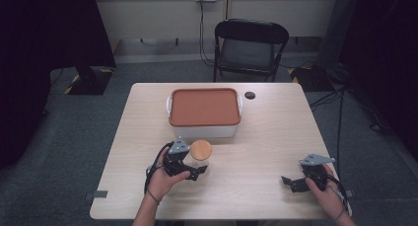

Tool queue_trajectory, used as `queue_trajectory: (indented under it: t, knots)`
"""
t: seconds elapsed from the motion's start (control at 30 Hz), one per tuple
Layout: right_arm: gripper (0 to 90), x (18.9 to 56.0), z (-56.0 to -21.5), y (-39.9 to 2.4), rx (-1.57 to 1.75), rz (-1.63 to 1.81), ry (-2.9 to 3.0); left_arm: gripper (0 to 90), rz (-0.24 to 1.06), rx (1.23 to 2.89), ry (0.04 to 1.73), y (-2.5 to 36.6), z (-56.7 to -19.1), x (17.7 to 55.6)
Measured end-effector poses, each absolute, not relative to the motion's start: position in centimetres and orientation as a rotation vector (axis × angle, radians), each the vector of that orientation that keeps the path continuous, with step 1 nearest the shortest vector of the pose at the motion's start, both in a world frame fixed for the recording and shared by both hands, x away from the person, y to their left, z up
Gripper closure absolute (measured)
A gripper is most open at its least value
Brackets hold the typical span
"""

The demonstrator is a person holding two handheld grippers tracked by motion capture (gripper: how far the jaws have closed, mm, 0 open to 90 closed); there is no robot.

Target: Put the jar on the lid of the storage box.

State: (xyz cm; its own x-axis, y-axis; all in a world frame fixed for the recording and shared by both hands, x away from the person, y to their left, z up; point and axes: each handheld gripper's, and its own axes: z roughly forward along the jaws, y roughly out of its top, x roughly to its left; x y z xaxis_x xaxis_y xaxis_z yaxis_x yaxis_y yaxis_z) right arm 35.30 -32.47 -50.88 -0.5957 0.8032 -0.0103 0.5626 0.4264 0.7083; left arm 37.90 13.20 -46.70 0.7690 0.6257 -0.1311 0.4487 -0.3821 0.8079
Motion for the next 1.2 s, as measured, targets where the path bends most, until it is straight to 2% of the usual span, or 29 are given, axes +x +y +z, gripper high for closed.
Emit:
queue_trajectory:
  t: [1.2]
  knots:
    - [0.0,35.30,-50.88,-32.47,1.171,0.963,2.338,4.4,0.246,2.033,0.801,12.20,-46.68,38.71]
